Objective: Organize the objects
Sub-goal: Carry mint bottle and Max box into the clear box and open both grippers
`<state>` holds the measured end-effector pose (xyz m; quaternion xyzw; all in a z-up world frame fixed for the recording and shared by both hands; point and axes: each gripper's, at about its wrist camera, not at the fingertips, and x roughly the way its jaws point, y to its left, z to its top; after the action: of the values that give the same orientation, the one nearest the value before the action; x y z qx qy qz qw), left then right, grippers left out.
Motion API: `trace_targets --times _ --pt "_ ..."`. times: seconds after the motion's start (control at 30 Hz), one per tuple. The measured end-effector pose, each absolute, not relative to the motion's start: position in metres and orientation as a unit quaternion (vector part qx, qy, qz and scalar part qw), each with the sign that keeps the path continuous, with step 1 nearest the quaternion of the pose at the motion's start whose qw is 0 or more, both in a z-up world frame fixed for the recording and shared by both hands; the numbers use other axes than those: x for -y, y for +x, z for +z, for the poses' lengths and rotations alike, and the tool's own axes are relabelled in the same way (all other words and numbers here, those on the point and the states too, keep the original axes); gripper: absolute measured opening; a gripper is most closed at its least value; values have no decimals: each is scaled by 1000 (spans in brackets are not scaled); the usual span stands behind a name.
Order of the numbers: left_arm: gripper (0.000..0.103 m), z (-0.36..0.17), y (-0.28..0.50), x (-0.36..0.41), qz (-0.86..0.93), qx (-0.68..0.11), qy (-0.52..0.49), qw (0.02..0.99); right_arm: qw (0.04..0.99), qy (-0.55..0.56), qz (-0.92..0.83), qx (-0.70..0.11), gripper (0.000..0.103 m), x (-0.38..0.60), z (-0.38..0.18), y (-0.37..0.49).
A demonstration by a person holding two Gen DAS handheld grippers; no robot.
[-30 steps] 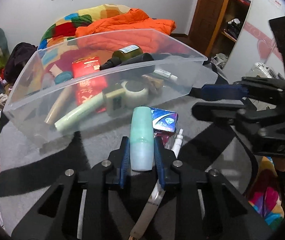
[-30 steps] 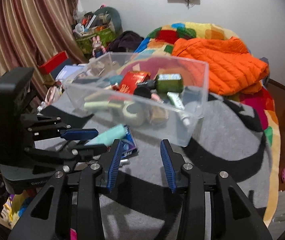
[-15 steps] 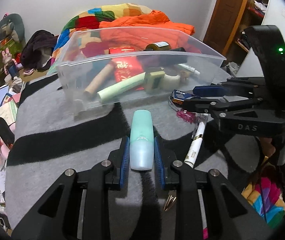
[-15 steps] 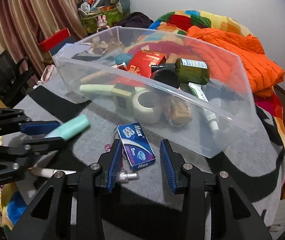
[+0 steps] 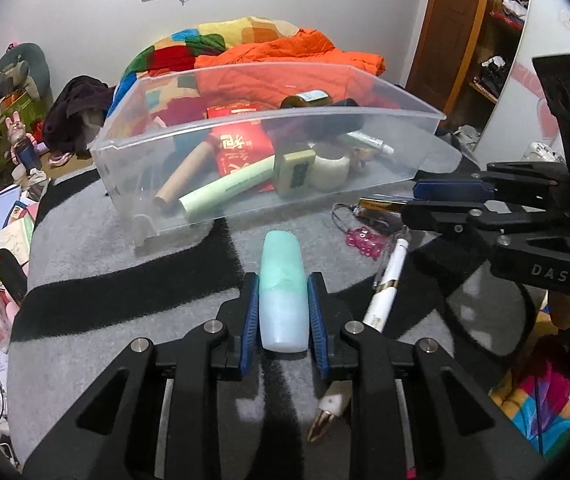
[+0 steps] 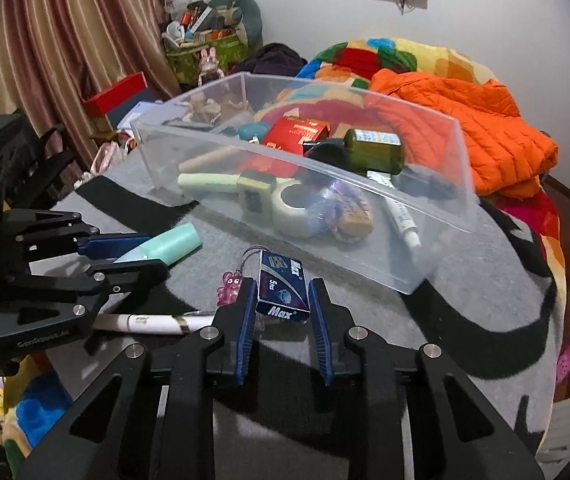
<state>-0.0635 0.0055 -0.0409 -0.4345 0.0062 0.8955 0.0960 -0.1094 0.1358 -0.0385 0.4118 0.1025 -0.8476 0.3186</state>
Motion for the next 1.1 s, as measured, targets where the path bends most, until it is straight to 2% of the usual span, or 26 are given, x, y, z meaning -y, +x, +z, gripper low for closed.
trace_targets --times 0.2,0.3,0.53,0.57,0.63,0.7,0.73,0.9,0.97,1.0,1.1 --pt "21 -26 -58 0 906 2 -415 84 316 393 -860 -75 24 -150 -23 -99" --pt "14 -13 -54 4 914 11 -398 81 316 377 -869 -55 24 -156 -11 -94" --pt "14 5 -53 12 922 25 -375 90 313 343 -885 -26 24 -167 16 -92" --pt "16 3 -55 12 919 23 -384 91 311 341 -886 -26 24 -167 17 -93" --pt "30 -4 -57 7 912 14 -399 97 308 339 -889 -25 24 -169 20 -96" --pt "40 -14 -60 4 906 0 -413 91 303 336 -892 -20 24 -170 22 -99" --pt "41 -20 -62 3 904 -7 -419 88 300 335 -893 -16 24 -171 23 -101" --pt "40 -46 -72 4 896 -26 -438 64 289 329 -899 -4 24 -173 27 -113" --pt "33 -51 -71 3 903 -29 -425 64 282 327 -902 -7 24 -171 27 -119" --pt "24 -51 -71 2 902 -32 -425 66 278 328 -903 -9 24 -170 27 -122" --pt "24 -47 -70 2 906 -27 -417 69 272 333 -903 -8 24 -168 25 -134"
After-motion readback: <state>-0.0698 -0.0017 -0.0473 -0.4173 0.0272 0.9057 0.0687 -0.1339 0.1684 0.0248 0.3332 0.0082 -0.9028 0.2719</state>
